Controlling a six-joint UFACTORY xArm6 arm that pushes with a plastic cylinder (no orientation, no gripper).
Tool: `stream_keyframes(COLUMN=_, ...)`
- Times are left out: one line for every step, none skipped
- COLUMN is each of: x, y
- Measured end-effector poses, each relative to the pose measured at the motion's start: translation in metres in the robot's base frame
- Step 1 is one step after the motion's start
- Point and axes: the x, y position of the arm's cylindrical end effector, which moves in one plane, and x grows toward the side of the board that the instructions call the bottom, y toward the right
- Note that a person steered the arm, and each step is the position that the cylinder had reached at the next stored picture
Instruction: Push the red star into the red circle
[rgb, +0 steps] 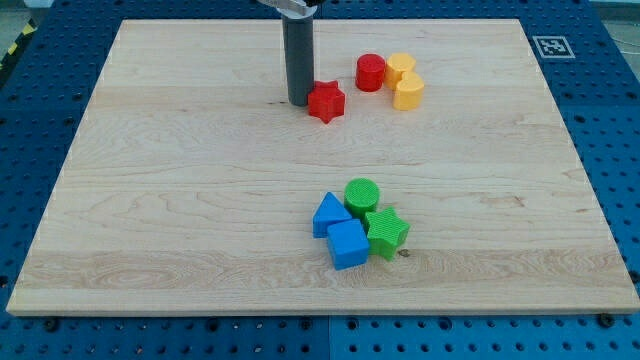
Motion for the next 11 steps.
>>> stream_keyframes(x=0.018, y=0.000)
stream_keyframes(x=0.018, y=0.008)
stream_keyframes(x=0.018, y=0.025)
stream_keyframes(x=0.018, y=0.025)
stream_keyframes(x=0.020, y=0.029)
stream_keyframes(x=0.018, y=0.037)
stream_keyframes(x=0.019, y=0.048)
stream_keyframes(x=0.043, y=0.048)
stream_keyframes(x=0.052, y=0.051)
stream_keyframes(x=0.040, y=0.060)
stream_keyframes(x=0.025, y=0.060)
